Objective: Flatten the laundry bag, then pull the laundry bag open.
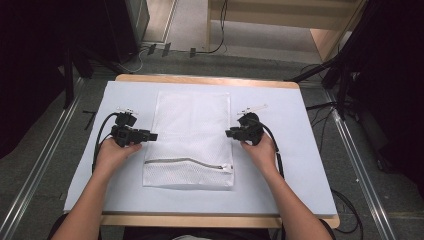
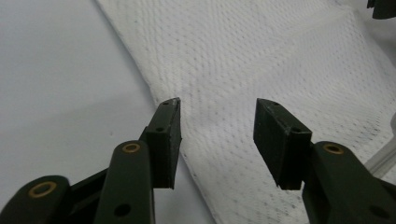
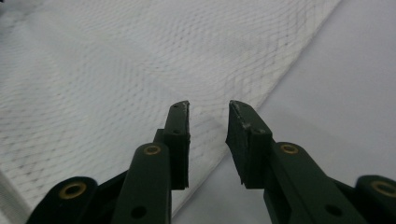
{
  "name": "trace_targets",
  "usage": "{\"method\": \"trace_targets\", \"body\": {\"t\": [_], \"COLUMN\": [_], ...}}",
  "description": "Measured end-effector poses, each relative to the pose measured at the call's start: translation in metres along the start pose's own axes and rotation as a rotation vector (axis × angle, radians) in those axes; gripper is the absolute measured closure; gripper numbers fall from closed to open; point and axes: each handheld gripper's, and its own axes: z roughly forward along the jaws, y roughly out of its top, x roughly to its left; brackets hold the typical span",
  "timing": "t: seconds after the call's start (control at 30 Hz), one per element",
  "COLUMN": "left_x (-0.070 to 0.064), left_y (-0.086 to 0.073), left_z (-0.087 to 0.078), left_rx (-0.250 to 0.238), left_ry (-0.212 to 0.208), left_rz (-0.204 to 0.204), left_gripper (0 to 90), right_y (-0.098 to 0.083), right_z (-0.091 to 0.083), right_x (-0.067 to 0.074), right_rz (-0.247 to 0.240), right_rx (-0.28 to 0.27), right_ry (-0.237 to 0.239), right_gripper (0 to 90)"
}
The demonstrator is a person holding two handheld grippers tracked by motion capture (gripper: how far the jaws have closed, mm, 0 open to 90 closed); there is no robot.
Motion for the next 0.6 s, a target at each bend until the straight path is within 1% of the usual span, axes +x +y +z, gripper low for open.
{"method": "trace_targets", "body": {"t": [0.03,0.2,0.23,0.27,0.3,0.33,0.43,0.47,0.53,0.6], "left_x": [-0.002,-0.013,-0.015,-0.017,-0.017,-0.021,-0.027,-0.028,-0.03,-0.034], "left_y": [0.001,0.003,0.003,0.003,0.003,0.004,0.004,0.004,0.004,0.005], "left_z": [-0.001,-0.001,-0.001,-0.001,-0.001,-0.001,-0.001,-0.001,-0.001,-0.002], "left_rx": [0.005,-0.002,-0.004,-0.001,-0.001,-0.001,-0.001,-0.003,-0.007,-0.014], "left_ry": [-0.003,-0.023,-0.027,-0.031,-0.031,-0.034,-0.043,-0.047,-0.055,-0.068], "left_rz": [0.011,0.032,0.039,0.045,0.045,0.059,0.072,0.073,0.077,0.091], "left_gripper": [50.3,46.3,45.7,45.3,45.0,44.5,42.3,41.4,39.0,36.7], "right_y": [-0.001,-0.008,-0.009,-0.01,-0.011,-0.013,-0.017,-0.018,-0.02,-0.023], "right_z": [-0.003,-0.013,-0.014,-0.016,-0.018,-0.019,-0.022,-0.023,-0.025,-0.027], "right_x": [0.001,0.005,0.006,0.007,0.008,0.009,0.012,0.013,0.015,0.017], "right_rz": [0.001,-0.011,-0.015,-0.018,-0.014,-0.019,-0.03,-0.027,-0.026,-0.034], "right_rx": [-0.006,-0.024,-0.032,-0.028,-0.034,-0.038,-0.037,-0.029,-0.032,-0.037], "right_ry": [0.011,0.046,0.048,0.049,0.055,0.058,0.069,0.071,0.082,0.087], "right_gripper": [69.6,67.5,67.5,67.4,67.3,67.3,65.8,64.7,64.1,62.5]}}
